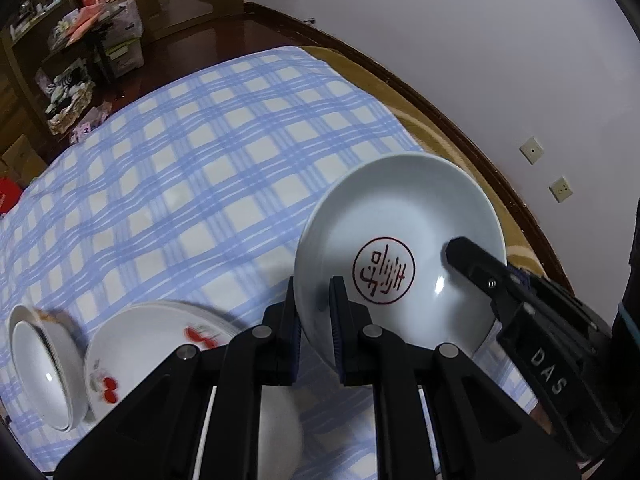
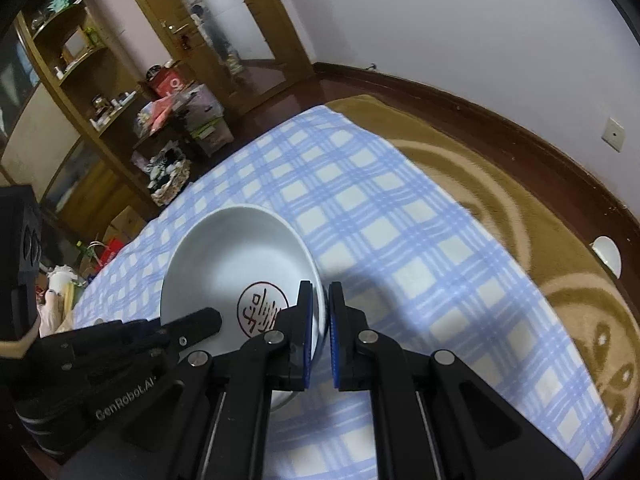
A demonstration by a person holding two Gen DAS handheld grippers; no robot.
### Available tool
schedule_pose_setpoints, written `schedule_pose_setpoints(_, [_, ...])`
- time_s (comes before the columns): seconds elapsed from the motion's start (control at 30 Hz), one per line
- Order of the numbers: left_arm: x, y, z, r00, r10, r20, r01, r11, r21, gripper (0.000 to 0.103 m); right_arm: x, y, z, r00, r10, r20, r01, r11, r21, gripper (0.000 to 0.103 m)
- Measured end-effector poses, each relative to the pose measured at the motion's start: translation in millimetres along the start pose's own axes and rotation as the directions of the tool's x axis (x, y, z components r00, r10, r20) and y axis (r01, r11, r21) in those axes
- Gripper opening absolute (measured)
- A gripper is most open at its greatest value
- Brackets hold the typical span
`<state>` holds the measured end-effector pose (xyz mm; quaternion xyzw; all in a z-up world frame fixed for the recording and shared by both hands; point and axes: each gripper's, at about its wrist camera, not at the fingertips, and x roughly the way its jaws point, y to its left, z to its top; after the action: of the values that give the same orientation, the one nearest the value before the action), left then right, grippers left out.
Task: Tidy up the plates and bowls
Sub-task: 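Carry the red-logo bowl with both tools toward the nested white bowls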
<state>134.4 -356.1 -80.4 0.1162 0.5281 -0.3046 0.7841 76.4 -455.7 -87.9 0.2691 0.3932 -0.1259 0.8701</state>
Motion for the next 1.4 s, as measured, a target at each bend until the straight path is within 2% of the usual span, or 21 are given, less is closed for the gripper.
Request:
schedule_pose_setpoints(0.33, [-54.6, 48.7, -18.3, 0.998, 0.037, 0.058, -0.034, 0.998, -0.047, 0.013, -17.7, 64.5, -4.3, 0.998, 0.064, 0.026, -0.063, 0.996, -0.056, 0.008])
schedule_pose_setpoints(0.7, [-109.0, 124.1, -55.5, 0.992, 0.077, 0.100, -0.058, 0.982, -0.178, 0.013, -26.2, 153.8, -25.6, 0.993, 0.120, 0.006, -0.117, 0.977, -0.177, 0.008])
schedule_pose_setpoints(1.03, [-146.9, 168.6, -82.4, 0.982, 0.135, 0.130, -0.101, 0.966, -0.238, 0.013, -27.7, 205.9, -48.7, 0.987, 0.162, -0.021, -0.162, 0.957, -0.241, 0.008])
schedule_pose_setpoints(1.4, [-161.0, 204.5, -107.7, 0.981, 0.132, 0.143, -0.085, 0.952, -0.294, 0.013, -27.5, 242.6, -62.5, 0.982, 0.185, -0.037, -0.188, 0.940, -0.285, 0.008])
